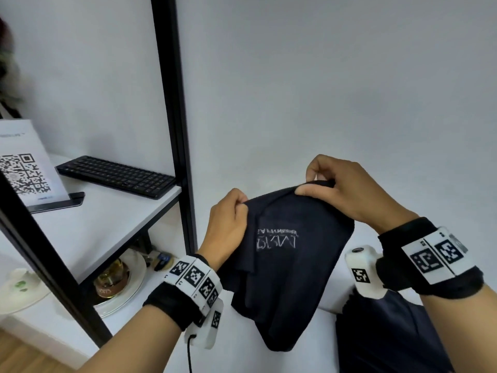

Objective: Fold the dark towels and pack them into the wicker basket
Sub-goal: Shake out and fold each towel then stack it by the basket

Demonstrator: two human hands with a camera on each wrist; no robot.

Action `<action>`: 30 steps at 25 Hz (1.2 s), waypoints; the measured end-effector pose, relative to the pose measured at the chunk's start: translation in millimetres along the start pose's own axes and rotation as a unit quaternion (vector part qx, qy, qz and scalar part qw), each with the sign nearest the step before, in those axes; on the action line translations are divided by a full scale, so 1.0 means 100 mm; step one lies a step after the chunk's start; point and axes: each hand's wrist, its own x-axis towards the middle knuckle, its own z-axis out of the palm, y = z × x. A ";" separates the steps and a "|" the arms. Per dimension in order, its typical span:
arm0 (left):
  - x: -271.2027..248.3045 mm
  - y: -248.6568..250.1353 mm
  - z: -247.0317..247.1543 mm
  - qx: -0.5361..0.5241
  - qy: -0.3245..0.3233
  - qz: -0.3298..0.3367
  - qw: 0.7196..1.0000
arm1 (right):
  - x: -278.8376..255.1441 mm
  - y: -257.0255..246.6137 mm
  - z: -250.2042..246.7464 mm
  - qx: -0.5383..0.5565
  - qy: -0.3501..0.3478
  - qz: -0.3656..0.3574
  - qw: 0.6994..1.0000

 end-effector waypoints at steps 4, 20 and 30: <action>-0.03 0.07 0.06 0.008 -0.090 0.051 0.995 | 0.01 0.17 -0.05 -0.060 -0.041 0.040 0.997; 0.97 -0.42 -0.48 0.364 -0.034 0.086 0.927 | 0.23 1.00 -0.03 -0.223 0.057 0.103 0.968; 0.94 0.48 -1.37 -0.279 0.089 0.052 0.955 | -0.26 -0.18 -0.69 0.278 0.324 0.058 0.902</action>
